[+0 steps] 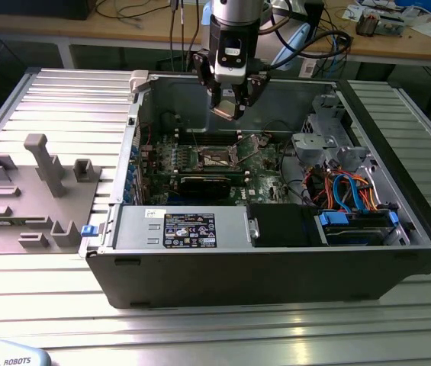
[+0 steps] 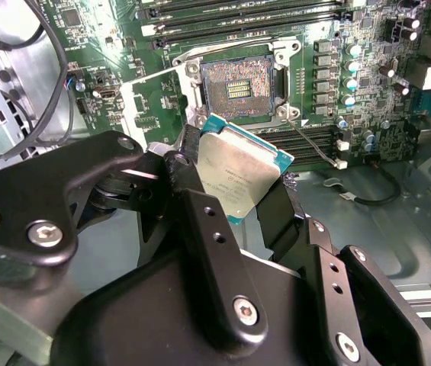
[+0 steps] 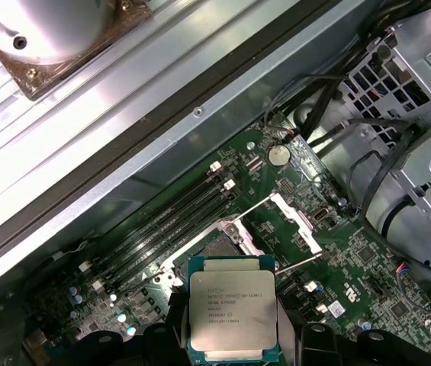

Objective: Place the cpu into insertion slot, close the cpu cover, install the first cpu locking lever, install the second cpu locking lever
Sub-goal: 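Place the cpu into insertion slot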

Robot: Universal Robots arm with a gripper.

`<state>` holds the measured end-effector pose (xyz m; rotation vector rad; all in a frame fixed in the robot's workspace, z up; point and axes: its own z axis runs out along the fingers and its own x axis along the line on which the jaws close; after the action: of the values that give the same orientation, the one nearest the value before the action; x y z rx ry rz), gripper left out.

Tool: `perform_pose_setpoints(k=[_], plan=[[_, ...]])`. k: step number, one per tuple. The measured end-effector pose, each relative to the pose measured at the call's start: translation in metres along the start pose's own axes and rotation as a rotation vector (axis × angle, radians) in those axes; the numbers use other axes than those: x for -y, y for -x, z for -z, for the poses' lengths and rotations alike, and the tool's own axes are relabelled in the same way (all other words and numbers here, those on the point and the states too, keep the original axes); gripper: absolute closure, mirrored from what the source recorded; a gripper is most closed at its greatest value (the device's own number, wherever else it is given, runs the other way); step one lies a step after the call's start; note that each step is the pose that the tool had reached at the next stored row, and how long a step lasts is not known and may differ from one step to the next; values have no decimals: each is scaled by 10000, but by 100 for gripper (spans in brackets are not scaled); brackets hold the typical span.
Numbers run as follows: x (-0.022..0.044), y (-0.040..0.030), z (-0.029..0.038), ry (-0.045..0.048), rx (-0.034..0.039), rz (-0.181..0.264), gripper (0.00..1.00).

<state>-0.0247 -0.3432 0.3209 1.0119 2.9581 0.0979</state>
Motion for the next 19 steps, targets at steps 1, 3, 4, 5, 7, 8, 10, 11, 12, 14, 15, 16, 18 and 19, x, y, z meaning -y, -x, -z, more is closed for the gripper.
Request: perform_pose_setpoints(k=[1, 3, 4, 5, 7, 8, 10, 11, 12, 14, 15, 16, 18, 19], plan=[[0, 0, 0, -1, 1, -9, 46], [0, 0, 0, 0, 1, -19, 46], [0, 0, 0, 0, 1, -25, 46], [0, 0, -1, 0, 3, -32, 46], [0, 0, -1, 0, 3, -43, 46], [0, 0, -1, -1, 4, -47, 46], [0, 0, -1, -1, 4, -56, 46], [0, 0, -1, -1, 5, -61, 46], [0, 0, -2, 0, 5, -71, 46], [0, 0, -2, -1, 6, -84, 46], [0, 0, -2, -1, 7, -88, 46], [0, 0, -3, -1, 7, -95, 46], [0, 0, -3, -1, 8, -106, 46], [0, 0, -3, -1, 8, -113, 46]])
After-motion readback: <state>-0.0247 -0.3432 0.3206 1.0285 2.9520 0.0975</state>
